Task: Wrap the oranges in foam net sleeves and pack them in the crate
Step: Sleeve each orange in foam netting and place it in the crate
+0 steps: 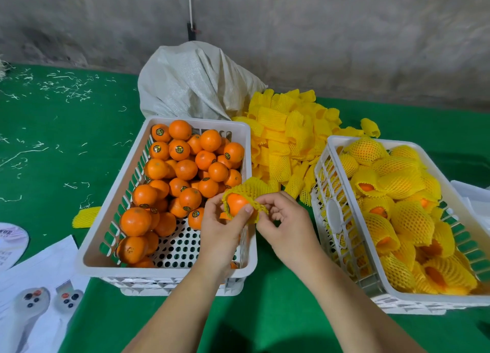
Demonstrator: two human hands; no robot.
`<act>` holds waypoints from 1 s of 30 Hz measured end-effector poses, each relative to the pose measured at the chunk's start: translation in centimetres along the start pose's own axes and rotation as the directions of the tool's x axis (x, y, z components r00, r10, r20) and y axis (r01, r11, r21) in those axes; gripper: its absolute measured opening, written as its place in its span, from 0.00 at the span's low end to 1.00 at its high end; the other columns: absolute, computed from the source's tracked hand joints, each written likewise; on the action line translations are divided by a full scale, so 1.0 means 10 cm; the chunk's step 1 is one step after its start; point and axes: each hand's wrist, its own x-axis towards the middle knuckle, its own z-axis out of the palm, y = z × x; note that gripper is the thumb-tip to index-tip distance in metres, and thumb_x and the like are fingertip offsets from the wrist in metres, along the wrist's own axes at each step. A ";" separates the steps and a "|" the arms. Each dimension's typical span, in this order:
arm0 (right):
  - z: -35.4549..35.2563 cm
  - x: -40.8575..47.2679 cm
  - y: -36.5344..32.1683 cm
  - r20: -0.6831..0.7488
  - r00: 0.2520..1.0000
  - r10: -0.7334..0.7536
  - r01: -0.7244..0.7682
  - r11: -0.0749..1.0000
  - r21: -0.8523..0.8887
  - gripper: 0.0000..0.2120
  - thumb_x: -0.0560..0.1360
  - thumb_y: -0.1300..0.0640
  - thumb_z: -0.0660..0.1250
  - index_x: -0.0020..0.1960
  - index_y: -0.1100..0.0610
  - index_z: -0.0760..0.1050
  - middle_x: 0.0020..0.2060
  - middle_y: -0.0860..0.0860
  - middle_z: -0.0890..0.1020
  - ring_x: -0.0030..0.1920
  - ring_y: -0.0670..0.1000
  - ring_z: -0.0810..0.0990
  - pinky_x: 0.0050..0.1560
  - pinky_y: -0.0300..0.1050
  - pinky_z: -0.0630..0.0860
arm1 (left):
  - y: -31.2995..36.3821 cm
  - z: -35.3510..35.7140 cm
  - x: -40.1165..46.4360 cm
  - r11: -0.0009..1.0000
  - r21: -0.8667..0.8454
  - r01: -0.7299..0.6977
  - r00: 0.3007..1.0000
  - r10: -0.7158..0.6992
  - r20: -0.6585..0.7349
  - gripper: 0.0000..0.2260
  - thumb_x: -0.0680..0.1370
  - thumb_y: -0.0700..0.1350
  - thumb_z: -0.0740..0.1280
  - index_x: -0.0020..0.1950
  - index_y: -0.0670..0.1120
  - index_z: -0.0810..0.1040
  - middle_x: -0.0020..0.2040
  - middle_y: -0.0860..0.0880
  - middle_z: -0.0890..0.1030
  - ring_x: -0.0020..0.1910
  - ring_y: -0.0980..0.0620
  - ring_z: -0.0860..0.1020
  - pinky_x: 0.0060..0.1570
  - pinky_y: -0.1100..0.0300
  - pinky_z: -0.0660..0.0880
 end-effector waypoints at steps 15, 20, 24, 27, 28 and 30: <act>0.18 -0.11 -0.05 -0.084 0.996 0.020 -0.022 1.000 -0.020 0.17 0.75 0.67 0.70 0.61 0.55 0.78 0.50 0.45 0.74 0.49 0.45 0.76 0.47 0.33 0.73 | 0.06 -0.09 0.00 0.979 -0.170 0.114 0.964 -0.067 0.258 0.31 0.74 0.46 0.74 0.75 0.65 0.72 0.68 0.45 0.82 0.65 0.43 0.82 0.57 0.51 0.82; 0.16 -0.12 -0.11 -0.101 0.990 -0.096 0.081 0.987 -0.136 0.12 0.75 0.64 0.68 0.57 0.57 0.82 0.49 0.47 0.76 0.44 0.41 0.75 0.41 0.32 0.72 | 0.02 -0.02 0.00 0.996 -0.094 -0.010 0.995 0.019 0.098 0.20 0.79 0.41 0.74 0.68 0.57 0.78 0.59 0.46 0.85 0.58 0.43 0.85 0.50 0.55 0.82; 0.21 -0.21 -0.06 -0.074 0.990 -0.123 0.121 0.992 -0.039 0.13 0.74 0.70 0.70 0.57 0.60 0.82 0.49 0.48 0.76 0.45 0.41 0.76 0.46 0.34 0.75 | 0.00 -0.05 0.02 0.997 -0.046 -0.066 0.997 0.068 0.025 0.22 0.76 0.44 0.75 0.67 0.61 0.77 0.58 0.49 0.86 0.56 0.47 0.85 0.50 0.55 0.83; 0.29 -0.28 -0.07 -0.114 0.992 0.050 -0.020 0.969 0.246 0.15 0.74 0.59 0.71 0.60 0.53 0.78 0.47 0.48 0.76 0.45 0.45 0.78 0.47 0.39 0.77 | -0.02 -0.06 0.02 0.996 -0.012 -0.087 0.993 0.088 0.082 0.25 0.78 0.40 0.74 0.71 0.58 0.75 0.60 0.48 0.85 0.58 0.45 0.85 0.52 0.53 0.83; 0.31 -0.29 -0.12 -0.117 0.971 0.207 -0.141 0.897 0.419 0.19 0.72 0.52 0.72 0.63 0.50 0.75 0.49 0.50 0.76 0.46 0.45 0.79 0.47 0.40 0.78 | -0.03 -0.07 0.03 0.996 0.005 -0.091 0.991 0.090 0.102 0.26 0.77 0.39 0.74 0.72 0.58 0.74 0.61 0.49 0.84 0.58 0.45 0.85 0.51 0.53 0.84; 0.32 -0.25 -0.17 0.018 0.884 0.467 -0.341 0.619 0.708 0.33 0.68 0.40 0.74 0.69 0.46 0.69 0.57 0.50 0.79 0.53 0.44 0.83 0.49 0.40 0.80 | -0.02 -0.08 0.01 0.994 0.047 -0.097 0.986 0.090 0.142 0.28 0.77 0.45 0.77 0.73 0.60 0.72 0.64 0.52 0.83 0.60 0.47 0.84 0.51 0.54 0.83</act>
